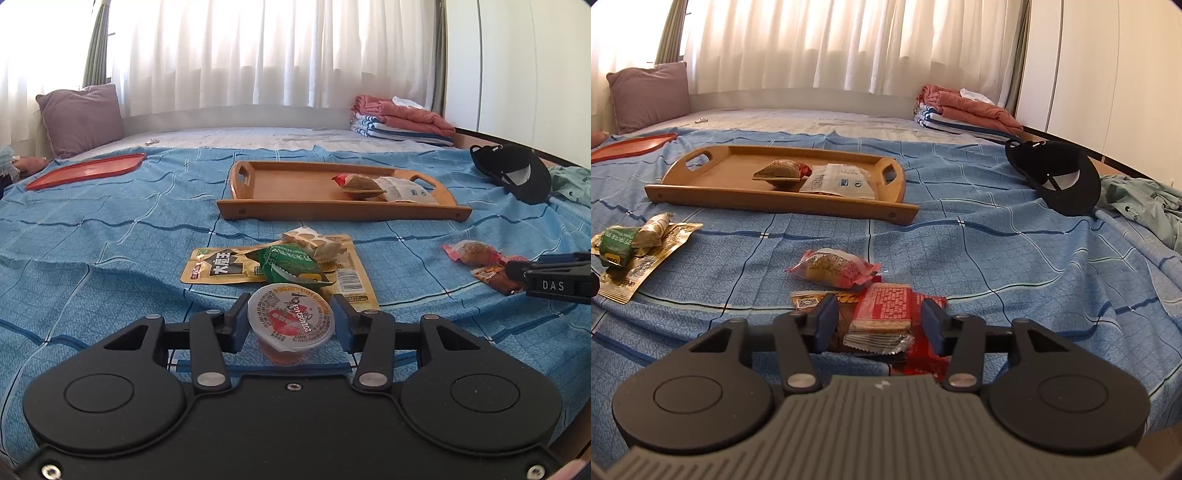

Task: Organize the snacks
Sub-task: 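Grasp the jelly cup with the left tool while the right tool grasps the red biscuit pack, then carry the jelly cup and red biscuit pack over the wooden tray with both tools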

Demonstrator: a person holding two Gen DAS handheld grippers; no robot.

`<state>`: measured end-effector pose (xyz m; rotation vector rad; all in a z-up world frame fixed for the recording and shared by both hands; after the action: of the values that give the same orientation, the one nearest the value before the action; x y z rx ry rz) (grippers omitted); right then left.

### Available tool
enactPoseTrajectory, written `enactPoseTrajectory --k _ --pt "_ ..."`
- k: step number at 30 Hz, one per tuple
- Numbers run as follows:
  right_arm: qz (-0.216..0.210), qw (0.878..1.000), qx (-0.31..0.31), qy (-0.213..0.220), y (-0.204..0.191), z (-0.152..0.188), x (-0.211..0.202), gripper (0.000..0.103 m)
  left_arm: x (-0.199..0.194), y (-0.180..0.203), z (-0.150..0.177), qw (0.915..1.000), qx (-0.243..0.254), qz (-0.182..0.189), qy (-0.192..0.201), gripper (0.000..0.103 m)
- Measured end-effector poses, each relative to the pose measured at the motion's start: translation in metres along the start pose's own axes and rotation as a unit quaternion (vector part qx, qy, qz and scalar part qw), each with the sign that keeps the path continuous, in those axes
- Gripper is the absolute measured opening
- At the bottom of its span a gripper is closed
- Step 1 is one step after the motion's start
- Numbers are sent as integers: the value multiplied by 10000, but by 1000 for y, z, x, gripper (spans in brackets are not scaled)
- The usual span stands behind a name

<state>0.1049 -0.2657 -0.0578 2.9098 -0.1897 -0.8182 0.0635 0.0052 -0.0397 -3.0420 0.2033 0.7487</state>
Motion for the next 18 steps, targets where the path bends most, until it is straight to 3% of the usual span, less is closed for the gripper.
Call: enactPoseTrajectory --k 1,2,5,11,15,18 --pt "-28 10000 -1 -27 -1 -1 2 63 1 1 0 10000 53 -4 12 44" --pt "-79 10000 -4 -55 -2 -1 4 48 2 2 0 10000 95 -2 22 44" --pt "-177 9997 86 -125 -4 -3 7 41 6 4 2 9999 124 30 -55 45" --pt "-336 9982 475 -164 4 -6 3 41 11 5 4 9998 171 51 -120 50" --pt "-354 9980 519 -59 7 -8 -8 41 16 9 8 9992 300 114 -235 61" --pt "-361 9979 532 44 9 -12 -15 40 16 13 9 9990 340 174 -227 61"
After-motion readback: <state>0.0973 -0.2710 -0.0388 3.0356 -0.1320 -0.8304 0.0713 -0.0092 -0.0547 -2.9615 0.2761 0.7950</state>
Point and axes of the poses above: each gripper's, at about its wrist camera, not at the fingertips, and x roughly the way its jaws point, y to its right, z to its underside, the point moved 7 cm from there along x, roughly the way its jaws point, and after that the axes turned 1 degree about -x, right-handed, at the moved point
